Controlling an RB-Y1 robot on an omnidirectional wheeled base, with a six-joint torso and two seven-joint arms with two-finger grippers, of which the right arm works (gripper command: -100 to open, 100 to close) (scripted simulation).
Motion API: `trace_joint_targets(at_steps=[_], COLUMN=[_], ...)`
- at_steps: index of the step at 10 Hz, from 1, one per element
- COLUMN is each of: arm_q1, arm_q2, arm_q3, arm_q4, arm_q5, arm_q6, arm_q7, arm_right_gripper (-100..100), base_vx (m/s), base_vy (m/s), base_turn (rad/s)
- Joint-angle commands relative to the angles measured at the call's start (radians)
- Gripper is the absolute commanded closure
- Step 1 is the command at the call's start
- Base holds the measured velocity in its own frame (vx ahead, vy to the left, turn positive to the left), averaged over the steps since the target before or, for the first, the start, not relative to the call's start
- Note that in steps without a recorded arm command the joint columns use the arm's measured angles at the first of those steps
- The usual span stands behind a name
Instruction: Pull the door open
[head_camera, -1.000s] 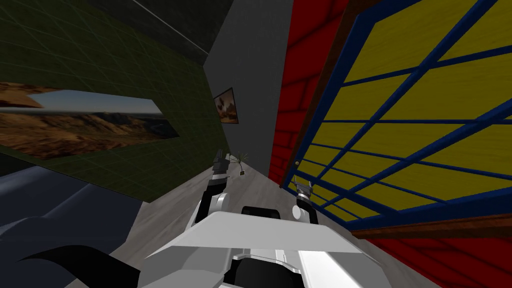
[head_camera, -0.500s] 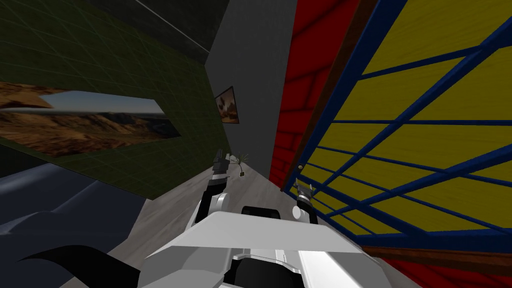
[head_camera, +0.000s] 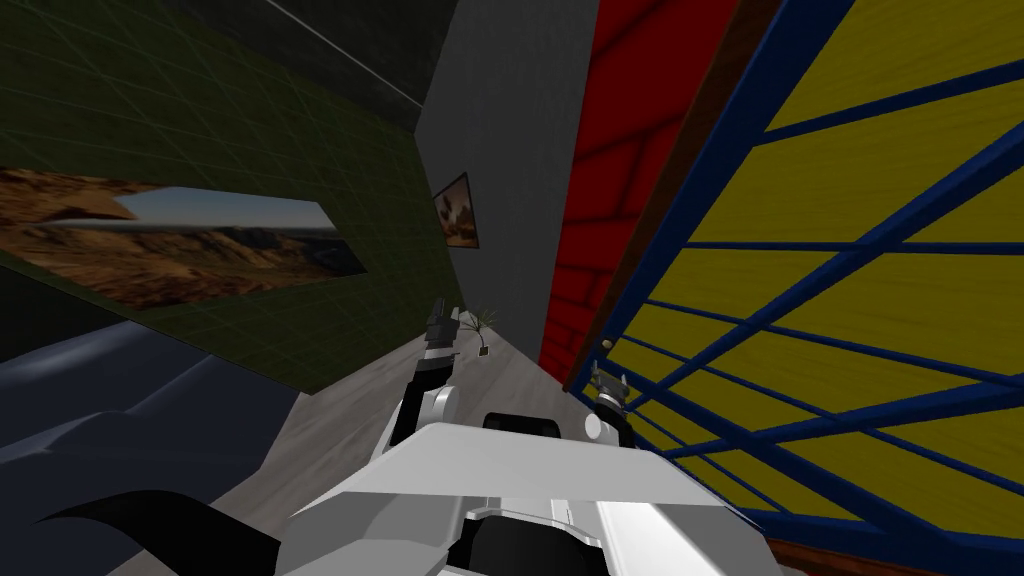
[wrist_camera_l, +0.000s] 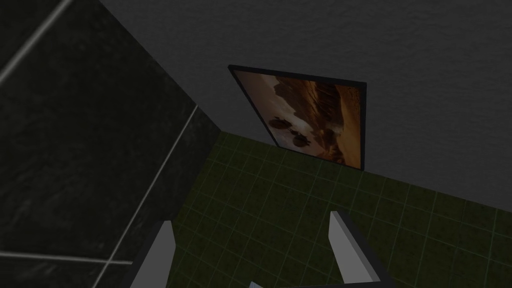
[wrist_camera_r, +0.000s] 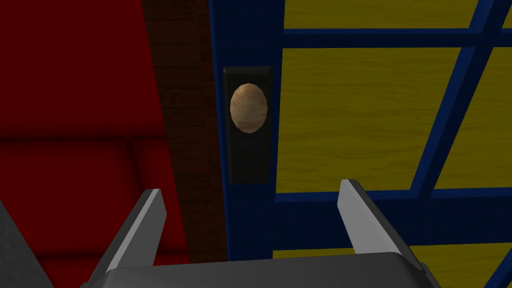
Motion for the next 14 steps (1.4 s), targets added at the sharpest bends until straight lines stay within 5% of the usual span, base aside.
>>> trace_joint_targets(at_steps=[1, 2, 3, 8, 9, 14], arm_q1=[-0.010, -0.009, 0.007, 0.045, 0.045, 0.092], arm_q2=[-0.003, -0.003, -0.034, -0.102, -0.102, -0.188], arm_q3=[0.000, 0.000, 0.006, 0.021, 0.021, 0.039], arm_q4=[0.028, 0.021, 0.033, 0.056, 0.056, 0.085], arm_q5=[-0.016, -0.009, -0.014, -0.022, -0.022, -0.032], arm_q6=[-0.006, -0.005, -0.011, -0.024, -0.024, -0.041], arm_q7=[-0.029, -0.018, -0.061, -0.148, -0.148, -0.258], arm_right_gripper=[-100, -100, -100, -100, -100, -100], base_vx=[0.095, 0.040, 0.144, 0.157, 0.062, 0.109], base_vy=[-0.053, -0.025, -0.008, 0.005, -0.001, -0.003], base_turn=[0.064, 0.014, 0.021, 0.015, 0.000, 0.016])
